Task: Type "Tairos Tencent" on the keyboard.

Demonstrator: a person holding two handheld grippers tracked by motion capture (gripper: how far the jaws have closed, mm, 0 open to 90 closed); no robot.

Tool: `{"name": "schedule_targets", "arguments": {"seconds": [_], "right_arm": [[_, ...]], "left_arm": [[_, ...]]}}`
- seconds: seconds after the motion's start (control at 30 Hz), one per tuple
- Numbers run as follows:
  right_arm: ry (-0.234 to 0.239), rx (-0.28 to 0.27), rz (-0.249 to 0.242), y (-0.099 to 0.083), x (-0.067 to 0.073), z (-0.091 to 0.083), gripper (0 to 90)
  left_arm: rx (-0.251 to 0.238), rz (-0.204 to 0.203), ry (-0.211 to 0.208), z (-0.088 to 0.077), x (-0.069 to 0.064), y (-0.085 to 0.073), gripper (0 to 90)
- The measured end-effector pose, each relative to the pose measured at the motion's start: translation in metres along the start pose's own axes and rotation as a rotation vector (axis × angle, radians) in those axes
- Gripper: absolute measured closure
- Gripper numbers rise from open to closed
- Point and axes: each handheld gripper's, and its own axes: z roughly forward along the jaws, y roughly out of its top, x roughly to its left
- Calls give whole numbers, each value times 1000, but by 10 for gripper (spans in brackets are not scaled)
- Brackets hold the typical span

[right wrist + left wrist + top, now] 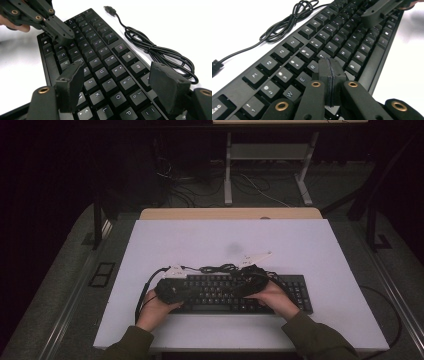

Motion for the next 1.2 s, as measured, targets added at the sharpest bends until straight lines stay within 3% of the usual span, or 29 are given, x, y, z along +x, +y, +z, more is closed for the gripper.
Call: {"name": "schedule_targets", "arguments": {"seconds": [0.47, 1.2], "right_arm": [[-3, 2, 1, 0, 0, 1, 279], [-5, 2, 0, 0, 0, 1, 279]], "left_arm": [[0, -5, 56, 5, 11, 1, 888], [27, -1, 64, 8, 13, -1, 888]]}}
